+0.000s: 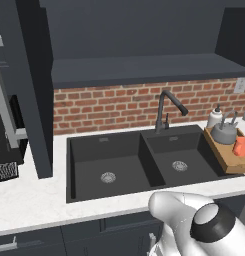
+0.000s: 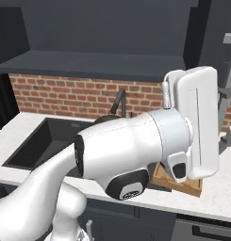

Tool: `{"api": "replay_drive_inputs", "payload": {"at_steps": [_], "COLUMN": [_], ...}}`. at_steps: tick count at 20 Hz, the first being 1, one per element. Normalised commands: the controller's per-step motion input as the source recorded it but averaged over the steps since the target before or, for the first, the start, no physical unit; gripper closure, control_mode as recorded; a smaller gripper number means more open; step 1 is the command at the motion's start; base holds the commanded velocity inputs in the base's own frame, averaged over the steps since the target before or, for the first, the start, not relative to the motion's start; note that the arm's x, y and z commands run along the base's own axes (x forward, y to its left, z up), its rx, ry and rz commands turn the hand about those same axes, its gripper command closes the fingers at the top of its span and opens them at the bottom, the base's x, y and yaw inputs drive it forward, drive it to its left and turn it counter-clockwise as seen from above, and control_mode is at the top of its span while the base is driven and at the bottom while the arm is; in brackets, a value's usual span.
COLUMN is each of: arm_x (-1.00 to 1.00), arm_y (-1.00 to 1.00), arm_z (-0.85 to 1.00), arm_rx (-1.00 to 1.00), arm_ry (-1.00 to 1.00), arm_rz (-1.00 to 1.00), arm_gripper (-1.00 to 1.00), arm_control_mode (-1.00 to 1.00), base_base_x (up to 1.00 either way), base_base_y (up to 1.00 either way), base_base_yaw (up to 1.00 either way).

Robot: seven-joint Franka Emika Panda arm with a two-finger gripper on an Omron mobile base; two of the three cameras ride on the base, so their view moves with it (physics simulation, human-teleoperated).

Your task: Pick the kettle from the counter and place it on the tray. Then pick the mug from the cabinet and place it on the tray. Then close the cabinet doors.

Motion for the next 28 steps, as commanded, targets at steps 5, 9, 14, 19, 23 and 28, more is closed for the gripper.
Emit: {"api": "replay_drive_inputs", "payload": {"at_steps": [5,9,14,19,23,28], "arm_x": [0.11,0.20,0.24,0.25,0.26,0.33], "arm_y": [0.37,0.39,0.45,0.57,0.61,0.65], "arm_z": [0.01,0.02,0.00,0.00,-0.09,-0.14], "arm_rx": [0.00,0.00,0.00,0.00,0.00,0.00], "arm_ry": [0.13,0.12,0.13,0.07,0.00,0.00], "arm_rz": [0.11,0.12,0.14,0.15,0.14,0.12], "arm_gripper": [-1.00,-1.00,-1.00,-1.00,-1.00,-1.00], "arm_control_mode": [-1.00,-1.00,-1.00,-1.00,-1.00,-1.00], "base_base_x": [0.00,0.00,0.00,0.00,0.00,0.00], "base_base_y": [0.00,0.00,0.00,0.00,0.00,0.00], "base_base_yaw": [0.00,0.00,0.00,0.00,0.00,0.00]}}
